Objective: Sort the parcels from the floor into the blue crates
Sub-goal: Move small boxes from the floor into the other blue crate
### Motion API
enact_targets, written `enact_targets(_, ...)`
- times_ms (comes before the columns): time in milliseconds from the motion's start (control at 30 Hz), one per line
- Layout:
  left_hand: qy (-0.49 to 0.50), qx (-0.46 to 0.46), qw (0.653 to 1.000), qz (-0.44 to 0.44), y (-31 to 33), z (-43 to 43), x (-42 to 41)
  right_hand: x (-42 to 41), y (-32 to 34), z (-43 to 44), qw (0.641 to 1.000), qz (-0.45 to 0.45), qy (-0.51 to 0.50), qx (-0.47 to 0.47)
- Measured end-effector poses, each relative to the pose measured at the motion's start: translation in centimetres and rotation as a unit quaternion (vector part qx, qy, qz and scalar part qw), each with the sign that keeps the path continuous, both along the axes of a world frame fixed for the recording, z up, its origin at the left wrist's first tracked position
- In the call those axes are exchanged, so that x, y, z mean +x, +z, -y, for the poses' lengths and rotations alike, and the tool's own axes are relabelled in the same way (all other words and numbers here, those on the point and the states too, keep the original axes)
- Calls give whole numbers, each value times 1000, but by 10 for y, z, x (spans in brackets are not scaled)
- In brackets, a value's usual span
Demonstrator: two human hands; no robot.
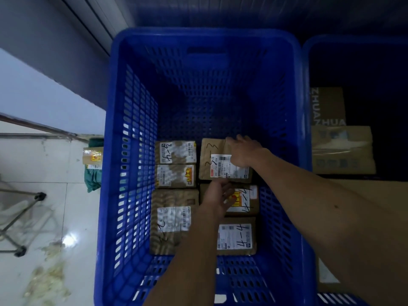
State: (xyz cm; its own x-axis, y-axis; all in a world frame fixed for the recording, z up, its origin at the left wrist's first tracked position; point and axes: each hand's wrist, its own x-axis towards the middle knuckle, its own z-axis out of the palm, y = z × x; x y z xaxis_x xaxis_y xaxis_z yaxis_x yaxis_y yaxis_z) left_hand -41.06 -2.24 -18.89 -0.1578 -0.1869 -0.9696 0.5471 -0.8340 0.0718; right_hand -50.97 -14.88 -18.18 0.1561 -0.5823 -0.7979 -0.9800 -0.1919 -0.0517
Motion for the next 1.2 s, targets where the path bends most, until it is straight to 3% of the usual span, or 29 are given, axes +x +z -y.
enact_targets(167, -17, -11, 1000, -24, -1, -2, -18, -4, -6, 4, 1000, -15, 10, 9)
enact_targets(567, -166, -30, 984, 49, 30, 20, 40, 19, 34, -17, 997, -81, 5, -4)
enact_targets(867, -238, -101, 955, 144, 140, 57, 108, 66, 138, -40, 996, -14, -64, -57)
enact_targets(1200, -355, -166, 902, 180, 246, 61, 183, 122, 234, -131, 980, 34, -187, -60)
